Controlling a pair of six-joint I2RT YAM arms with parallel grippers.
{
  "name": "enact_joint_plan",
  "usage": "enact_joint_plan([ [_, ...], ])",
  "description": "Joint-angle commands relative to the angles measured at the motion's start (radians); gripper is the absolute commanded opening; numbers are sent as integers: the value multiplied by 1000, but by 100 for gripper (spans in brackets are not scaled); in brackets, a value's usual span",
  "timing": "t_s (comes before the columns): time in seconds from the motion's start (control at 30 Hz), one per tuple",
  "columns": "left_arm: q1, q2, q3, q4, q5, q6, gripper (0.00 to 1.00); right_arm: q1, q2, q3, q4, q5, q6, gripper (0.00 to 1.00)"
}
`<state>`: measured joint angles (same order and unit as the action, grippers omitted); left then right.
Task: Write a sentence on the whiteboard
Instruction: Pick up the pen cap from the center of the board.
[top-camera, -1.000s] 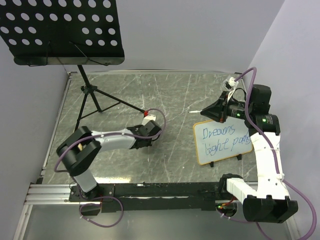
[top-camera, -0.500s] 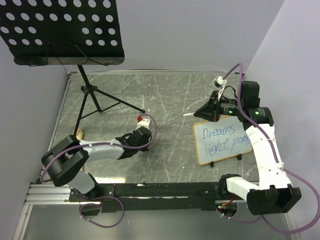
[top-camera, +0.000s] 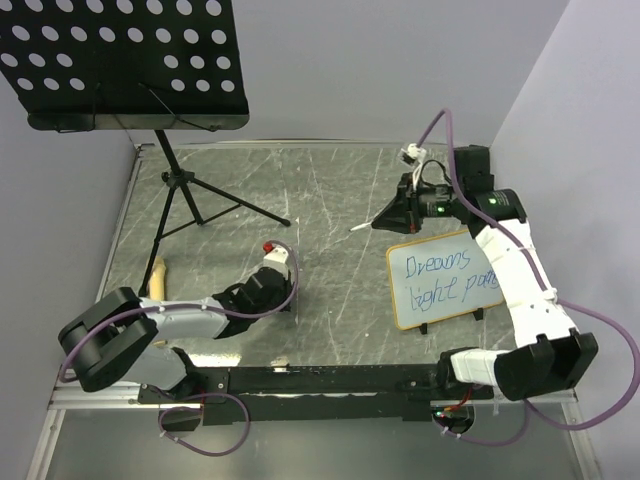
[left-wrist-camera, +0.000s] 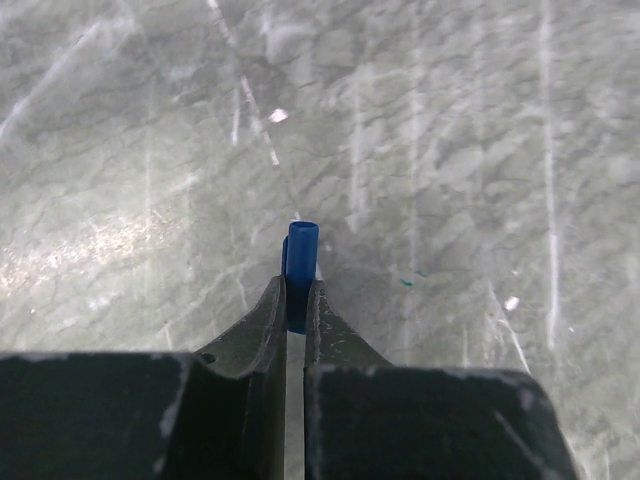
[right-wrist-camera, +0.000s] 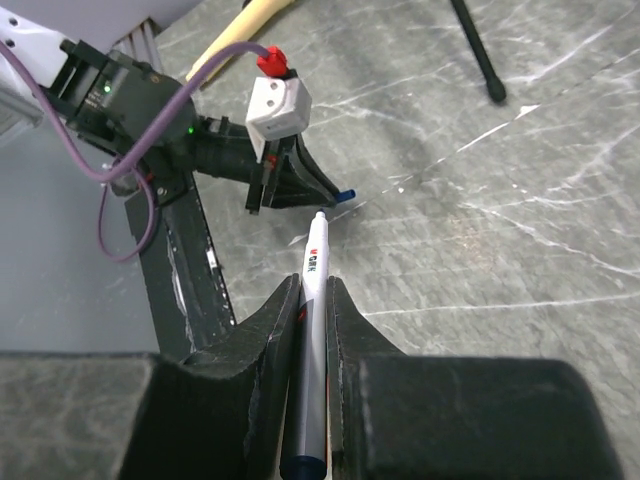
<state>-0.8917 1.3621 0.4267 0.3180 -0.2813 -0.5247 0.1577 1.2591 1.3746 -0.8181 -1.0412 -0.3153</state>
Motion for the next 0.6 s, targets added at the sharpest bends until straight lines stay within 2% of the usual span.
enact_joint_plan([
  [0.0,-6,-72,-38,162,74,61,4,49,48,70,-27,33,-36,0],
  [0.23,-7,-138,-71,219,200,138,4,160,178,138,-75,84,-73,0],
  [0.57,-9,-247,-82,211,249,187,4,287,373,176,-153,96,-122,0],
])
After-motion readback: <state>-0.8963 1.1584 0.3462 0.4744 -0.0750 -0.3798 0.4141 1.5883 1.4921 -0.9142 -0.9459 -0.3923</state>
